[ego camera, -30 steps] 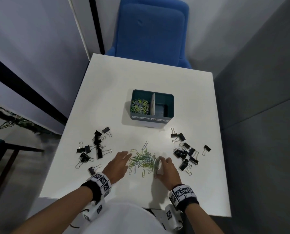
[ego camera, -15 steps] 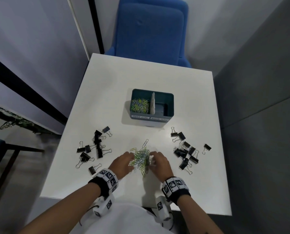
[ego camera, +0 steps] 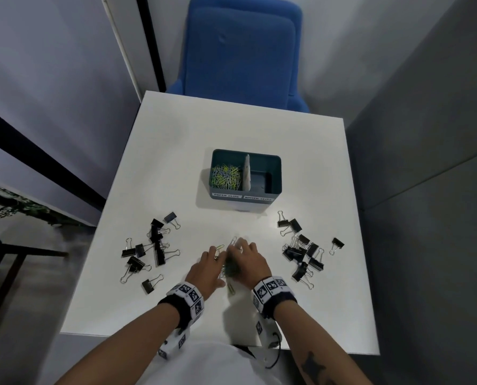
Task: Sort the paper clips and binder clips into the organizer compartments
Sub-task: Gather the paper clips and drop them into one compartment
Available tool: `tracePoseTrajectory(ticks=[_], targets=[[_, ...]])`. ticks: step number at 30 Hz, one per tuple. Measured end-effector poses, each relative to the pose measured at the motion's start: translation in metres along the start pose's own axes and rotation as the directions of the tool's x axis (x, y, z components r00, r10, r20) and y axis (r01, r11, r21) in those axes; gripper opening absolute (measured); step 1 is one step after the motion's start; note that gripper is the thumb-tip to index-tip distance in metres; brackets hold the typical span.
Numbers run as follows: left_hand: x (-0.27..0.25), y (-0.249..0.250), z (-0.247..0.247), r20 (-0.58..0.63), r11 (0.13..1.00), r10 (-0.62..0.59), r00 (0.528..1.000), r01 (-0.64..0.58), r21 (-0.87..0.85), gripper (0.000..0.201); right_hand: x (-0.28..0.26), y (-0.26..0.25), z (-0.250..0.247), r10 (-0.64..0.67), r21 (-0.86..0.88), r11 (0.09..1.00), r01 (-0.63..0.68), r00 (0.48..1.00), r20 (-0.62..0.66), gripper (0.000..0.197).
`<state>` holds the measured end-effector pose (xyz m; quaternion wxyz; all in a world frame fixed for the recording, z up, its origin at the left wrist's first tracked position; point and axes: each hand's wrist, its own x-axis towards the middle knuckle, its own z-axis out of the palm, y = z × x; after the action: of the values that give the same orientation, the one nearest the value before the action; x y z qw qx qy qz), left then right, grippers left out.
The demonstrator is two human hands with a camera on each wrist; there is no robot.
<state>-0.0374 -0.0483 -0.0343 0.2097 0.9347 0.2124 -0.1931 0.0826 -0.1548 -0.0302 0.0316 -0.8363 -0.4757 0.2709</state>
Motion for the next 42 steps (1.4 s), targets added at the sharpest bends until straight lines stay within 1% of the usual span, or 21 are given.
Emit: tracePoseTrajectory(ticks=[2, 4, 7, 10, 11, 13, 14, 17, 21, 23, 25, 28, 30, 33, 35, 37, 39, 40, 42], targets=[[0.001, -0.004, 0.004, -0.038, 0.999, 0.033, 0.999, -0.032, 0.008, 0.063, -0.005, -0.002, 0.007, -0.014, 0.038, 0.999, 0.015, 0.999, -0.040, 0.047], [0.002, -0.010, 0.009, -0.031, 0.998, 0.046, 0.998, -0.044, 0.044, 0.051, -0.010, 0.000, 0.014, 0.002, 0.067, 0.998, 0.002, 0.998, -0.064, 0.038], [0.004, -0.015, 0.008, -0.020, 0.998, 0.043, 0.999, -0.042, 0.037, 0.039, -0.013, 0.003, 0.012, 0.063, 0.124, 0.991, -0.052, 0.994, -0.087, 0.029], [0.006, -0.015, 0.001, -0.022, 0.999, 0.040, 0.999, -0.040, -0.009, 0.032, -0.015, 0.006, 0.003, 0.101, 0.160, 0.984, -0.083, 0.989, -0.105, 0.025], [0.006, -0.014, -0.002, -0.009, 0.998, 0.036, 0.999, -0.036, -0.048, 0.024, -0.016, 0.008, 0.001, 0.107, 0.161, 0.983, -0.089, 0.989, -0.106, 0.024], [0.008, -0.015, -0.008, -0.032, 0.996, 0.036, 0.999, -0.038, -0.086, 0.007, -0.018, 0.012, -0.002, 0.120, 0.171, 0.980, -0.101, 0.987, -0.104, 0.021], [0.009, -0.015, -0.011, -0.044, 0.993, 0.028, 0.999, -0.033, -0.110, 0.004, -0.019, 0.014, -0.003, 0.130, 0.182, 0.977, -0.109, 0.986, -0.105, 0.020], [0.008, -0.014, -0.028, -0.101, 0.974, -0.004, 0.995, -0.019, -0.226, 0.006, -0.022, 0.018, -0.008, 0.175, 0.204, 0.968, -0.148, 0.977, -0.120, 0.016], [0.008, -0.005, -0.080, -0.235, 0.934, 0.060, 0.970, -0.138, -0.330, 0.003, -0.027, 0.023, -0.013, 0.246, 0.286, 0.938, -0.194, 0.956, -0.158, 0.012], [0.016, 0.002, -0.112, -0.303, 0.908, 0.063, 0.951, -0.181, -0.377, 0.004, -0.028, 0.024, -0.019, 0.265, 0.344, 0.917, -0.203, 0.953, -0.144, 0.008], [0.030, 0.010, -0.146, -0.383, 0.895, 0.047, 0.922, -0.209, -0.393, 0.004, -0.028, 0.023, -0.029, 0.259, 0.391, 0.902, -0.182, 0.954, -0.154, 0.006], [0.060, 0.019, -0.189, -0.501, 0.878, 0.021, 0.865, -0.255, -0.404, 0.004, -0.025, 0.019, -0.054, 0.216, 0.429, 0.896, -0.115, 0.957, -0.195, 0.006], [0.079, 0.019, -0.208, -0.532, 0.872, 0.000, 0.847, -0.261, -0.414, 0.009, -0.017, 0.015, -0.076, 0.194, 0.429, 0.899, -0.082, 0.955, -0.223, 0.007], [0.090, 0.012, -0.212, -0.505, 0.872, -0.016, 0.863, -0.235, -0.430, 0.023, 0.000, 0.005, -0.114, 0.169, 0.408, 0.913, -0.024, 0.932, -0.322, 0.007], [0.085, 0.005, -0.199, -0.502, 0.880, -0.036, 0.864, -0.211, -0.425, 0.022, 0.016, -0.002, -0.143, 0.162, 0.395, 0.919, 0.014, 0.899, -0.408, 0.003], [0.076, -0.004, -0.173, -0.475, 0.895, -0.059, 0.878, -0.164, -0.414, 0.021, 0.036, -0.009, -0.170, 0.159, 0.379, 0.925, 0.034, 0.871, -0.465, 0.006], [0.065, -0.013, -0.142, -0.403, 0.908, -0.076, 0.912, -0.104, -0.406, 0.021, 0.058, -0.015, -0.189, 0.166, 0.369, 0.929, 0.029, 0.859, -0.485, 0.005], [0.060, -0.016, -0.127, -0.351, 0.916, -0.074, 0.933, -0.076, -0.394, 0.020, 0.067, -0.016, -0.197, 0.170, 0.381, 0.924, 0.027, 0.864, -0.473, 0.005], [0.050, -0.022, -0.101, -0.238, 0.932, -0.080, 0.968, -0.012, -0.363, 0.021, 0.080, -0.015, -0.210, 0.191, 0.434, 0.901, 0.004, 0.894, -0.405, 0.026]])
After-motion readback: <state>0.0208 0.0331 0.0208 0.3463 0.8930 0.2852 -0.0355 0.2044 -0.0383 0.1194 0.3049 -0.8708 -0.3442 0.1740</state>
